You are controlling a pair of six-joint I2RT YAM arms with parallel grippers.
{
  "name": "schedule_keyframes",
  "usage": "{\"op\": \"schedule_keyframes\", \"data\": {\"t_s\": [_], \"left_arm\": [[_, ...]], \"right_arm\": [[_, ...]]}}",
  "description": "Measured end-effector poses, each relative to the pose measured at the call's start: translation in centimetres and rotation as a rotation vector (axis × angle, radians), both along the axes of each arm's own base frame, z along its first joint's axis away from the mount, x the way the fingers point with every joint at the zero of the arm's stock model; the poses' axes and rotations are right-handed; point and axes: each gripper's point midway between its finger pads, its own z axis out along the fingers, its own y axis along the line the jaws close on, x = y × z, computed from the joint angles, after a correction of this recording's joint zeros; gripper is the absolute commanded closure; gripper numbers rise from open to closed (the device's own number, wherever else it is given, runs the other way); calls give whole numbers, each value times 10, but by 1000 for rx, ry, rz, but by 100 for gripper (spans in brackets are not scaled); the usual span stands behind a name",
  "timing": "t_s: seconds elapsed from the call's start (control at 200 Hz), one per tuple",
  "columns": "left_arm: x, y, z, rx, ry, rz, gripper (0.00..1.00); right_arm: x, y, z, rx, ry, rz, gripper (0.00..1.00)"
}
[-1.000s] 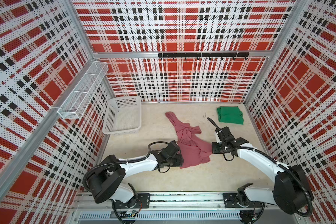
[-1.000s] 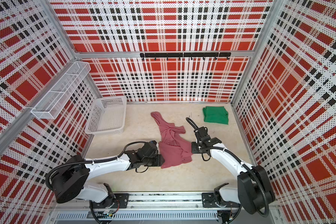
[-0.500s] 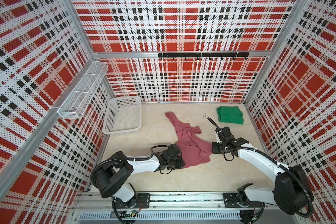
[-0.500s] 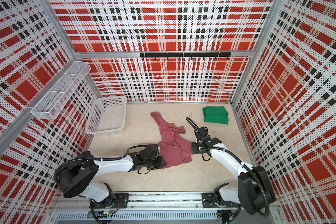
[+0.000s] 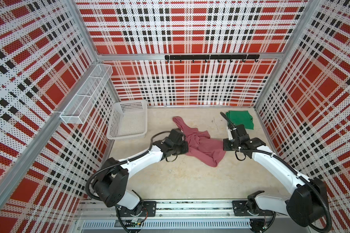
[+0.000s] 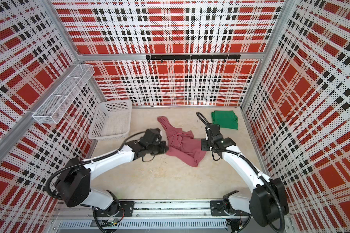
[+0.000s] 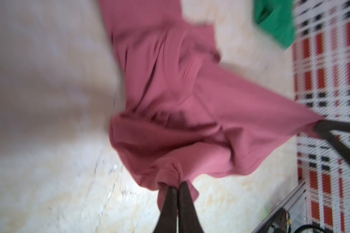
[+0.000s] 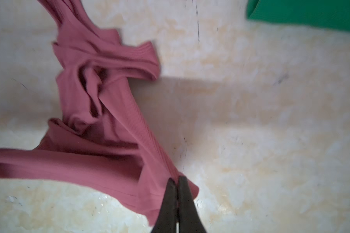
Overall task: Fold and stack the tank tops
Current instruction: 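Lift the pink tank top high with both grippers and stretch it apart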
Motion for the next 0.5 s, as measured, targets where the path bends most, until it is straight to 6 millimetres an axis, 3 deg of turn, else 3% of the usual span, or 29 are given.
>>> {"op": "schedule_keyframes", "data": {"t_s": [0.115, 0.246, 0.381, 0.501], "left_arm": [[38, 46, 102, -54, -222, 100, 100], [58, 93, 192, -29, -414, 202, 100], [56, 116, 265, 0, -568, 233, 100], [48, 132, 310, 22, -672, 253, 100]], "right_arm": [[16, -15, 54, 32, -139, -38, 100], [27, -27, 108, 40, -268, -60, 100], [31, -35, 160, 38, -383, -61, 100], [26, -38, 206, 44, -489, -54, 100]]}}
